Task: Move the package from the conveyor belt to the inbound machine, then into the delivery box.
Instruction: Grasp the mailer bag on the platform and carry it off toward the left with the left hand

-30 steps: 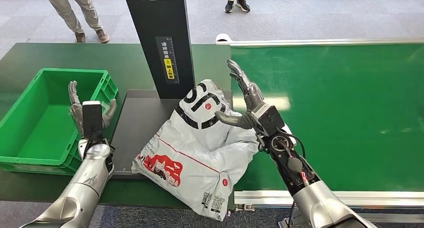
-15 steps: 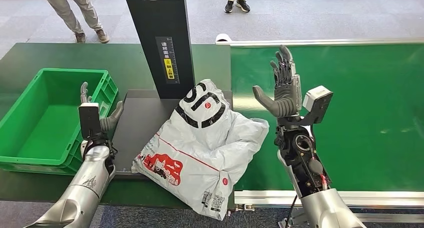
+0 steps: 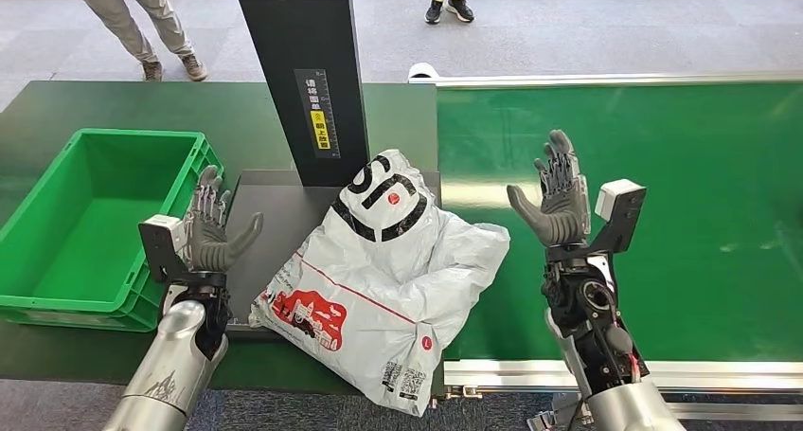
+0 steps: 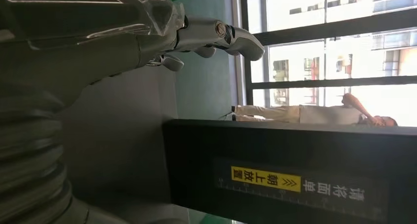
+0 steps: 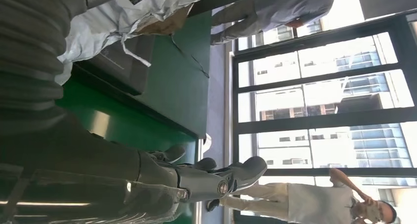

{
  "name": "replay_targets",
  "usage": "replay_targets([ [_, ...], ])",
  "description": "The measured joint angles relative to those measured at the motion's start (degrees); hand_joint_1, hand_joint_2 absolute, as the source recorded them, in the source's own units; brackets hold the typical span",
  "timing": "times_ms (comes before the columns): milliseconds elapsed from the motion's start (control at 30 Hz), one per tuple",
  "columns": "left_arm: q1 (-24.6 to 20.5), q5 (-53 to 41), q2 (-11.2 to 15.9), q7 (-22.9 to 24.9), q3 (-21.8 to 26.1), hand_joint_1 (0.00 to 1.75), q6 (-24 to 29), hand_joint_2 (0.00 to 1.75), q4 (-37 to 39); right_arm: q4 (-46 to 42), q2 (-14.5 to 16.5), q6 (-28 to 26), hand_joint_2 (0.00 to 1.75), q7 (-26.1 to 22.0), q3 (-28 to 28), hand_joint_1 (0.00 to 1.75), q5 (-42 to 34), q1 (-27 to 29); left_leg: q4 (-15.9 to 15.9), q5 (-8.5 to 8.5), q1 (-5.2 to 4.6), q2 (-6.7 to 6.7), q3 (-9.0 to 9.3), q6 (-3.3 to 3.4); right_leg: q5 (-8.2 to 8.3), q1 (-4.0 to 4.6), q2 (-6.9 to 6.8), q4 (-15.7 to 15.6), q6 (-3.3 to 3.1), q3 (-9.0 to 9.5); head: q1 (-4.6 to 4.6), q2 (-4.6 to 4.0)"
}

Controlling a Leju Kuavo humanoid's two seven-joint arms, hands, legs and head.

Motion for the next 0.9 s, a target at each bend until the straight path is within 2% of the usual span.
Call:
replay_targets([
  [100,0.7,0.6,0.4,0.5,-1.4,0.0,-0.9,1.75,-1.8,0.1,-0.5,-0.1,1.75,2.6,0.0,0.0,0.7,0.8,0.0,0.01,0.02,-0.01,0.01,-0.01,0.0,0.01,0.0,0.0,0.0,0.0,-0.01,0.0],
  [233,1.7,0.9,0.8,0.7,-2.7,0.0,0.5,1.75,-3.5,0.3,-1.0,0.0,1.75,4.2,0.2,0.0,3.6,1.4,0.0,0.01,0.02,0.02,0.01,-0.01,0.0,0.02,0.01,0.0,-0.01,0.0,0.0,-0.01],
  [467,3.7,-1.2,1.2,-1.1,-3.7,0.0,2.5,1.75,-9.3,1.5,-1.0,3.5,1.75,6.9,1.7,0.0,5.0,2.3,0.0,0.01,0.02,-0.01,-0.02,-0.01,0.0,0.02,0.0,0.0,-0.01,-0.02,0.01,-0.01],
  [567,5.2,-8.9,1.7,-0.9,-6.1,0.0,2.3,1.75,-14.1,2.1,-1.0,4.3,1.75,6.7,2.1,0.0,5.7,2.8,0.0,0.01,0.01,-0.02,-0.03,-0.01,-0.01,0.01,-0.03,0.0,0.0,-0.02,0.0,-0.01],
  [733,6.4,-26.7,3.7,5.5,-14.7,0.0,-1.5,1.75,-19.4,2.7,-0.9,5.3,1.75,6.8,2.2,0.0,7.0,3.2,0.0,0.0,-0.02,-0.01,-0.04,0.0,0.0,-0.01,-0.04,0.0,0.01,-0.02,0.01,-0.01],
  [900,6.4,-32.9,5.4,8.7,-20.4,0.0,-4.0,1.75,-20.8,3.1,-0.9,6.0,1.75,7.3,2.4,0.0,8.0,3.4,0.0,0.0,0.0,-0.01,-0.02,0.0,0.0,0.0,-0.04,0.0,0.0,-0.04,-0.01,0.0],
])
